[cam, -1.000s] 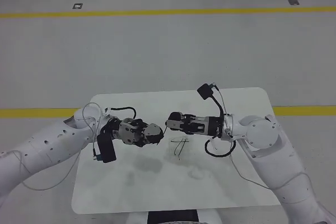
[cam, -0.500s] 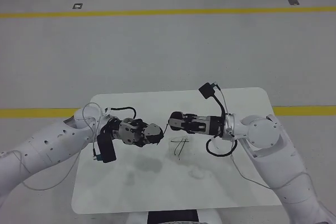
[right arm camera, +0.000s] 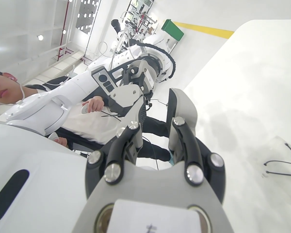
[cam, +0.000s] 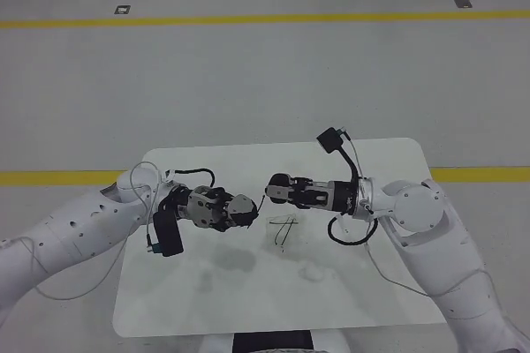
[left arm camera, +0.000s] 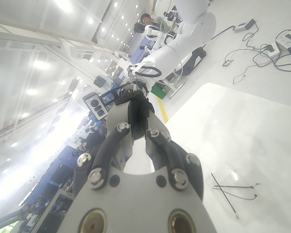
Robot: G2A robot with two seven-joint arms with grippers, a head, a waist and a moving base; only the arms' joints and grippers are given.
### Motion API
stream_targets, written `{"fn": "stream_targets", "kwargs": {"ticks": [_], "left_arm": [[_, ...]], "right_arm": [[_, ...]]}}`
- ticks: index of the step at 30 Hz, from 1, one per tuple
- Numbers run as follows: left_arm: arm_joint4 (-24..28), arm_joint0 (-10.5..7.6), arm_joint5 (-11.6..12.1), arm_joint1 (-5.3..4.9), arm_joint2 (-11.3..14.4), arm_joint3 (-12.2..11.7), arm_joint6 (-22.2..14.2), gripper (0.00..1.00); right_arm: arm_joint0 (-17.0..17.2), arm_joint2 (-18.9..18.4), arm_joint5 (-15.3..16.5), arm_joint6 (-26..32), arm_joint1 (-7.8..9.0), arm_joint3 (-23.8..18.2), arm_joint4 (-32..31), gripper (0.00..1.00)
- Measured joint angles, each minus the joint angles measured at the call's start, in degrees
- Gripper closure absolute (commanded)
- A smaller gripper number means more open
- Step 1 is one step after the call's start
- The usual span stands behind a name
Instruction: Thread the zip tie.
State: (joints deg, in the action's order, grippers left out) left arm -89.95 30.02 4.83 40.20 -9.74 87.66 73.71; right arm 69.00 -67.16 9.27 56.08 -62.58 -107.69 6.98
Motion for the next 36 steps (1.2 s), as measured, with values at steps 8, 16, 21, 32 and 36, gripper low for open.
{"fn": "stream_targets", "kwargs": {"ticks": [8, 16, 21, 32, 36], "left_arm": [[0.00, 0.00, 0.00, 0.00, 0.00, 0.00, 0.00, 1.00], [0.00, 0.00, 0.00, 0.00, 0.00, 0.00, 0.00, 1.00], [0.00, 0.00, 0.00, 0.00, 0.00, 0.00, 0.00, 1.00], [0.00, 0.00, 0.00, 0.00, 0.00, 0.00, 0.00, 1.00], [0.00, 0.00, 0.00, 0.00, 0.00, 0.00, 0.00, 1.00]], "right_arm": [[-0.79, 0.84, 0.60, 0.97, 0.07, 0.22, 0.48, 0.83], [-1.25, 1.44, 1.17, 1.24, 0.16, 0.29, 0.51, 0.84], [-1.46, 1.90, 1.29, 1.16, 0.20, 0.28, 0.37, 0.84], [-2.00, 2.74, 1.37, 1.01, 0.26, 0.41, 0.47, 1.00], [-2.09, 2.82, 1.27, 1.01, 0.32, 0.41, 0.32, 1.00]]}}
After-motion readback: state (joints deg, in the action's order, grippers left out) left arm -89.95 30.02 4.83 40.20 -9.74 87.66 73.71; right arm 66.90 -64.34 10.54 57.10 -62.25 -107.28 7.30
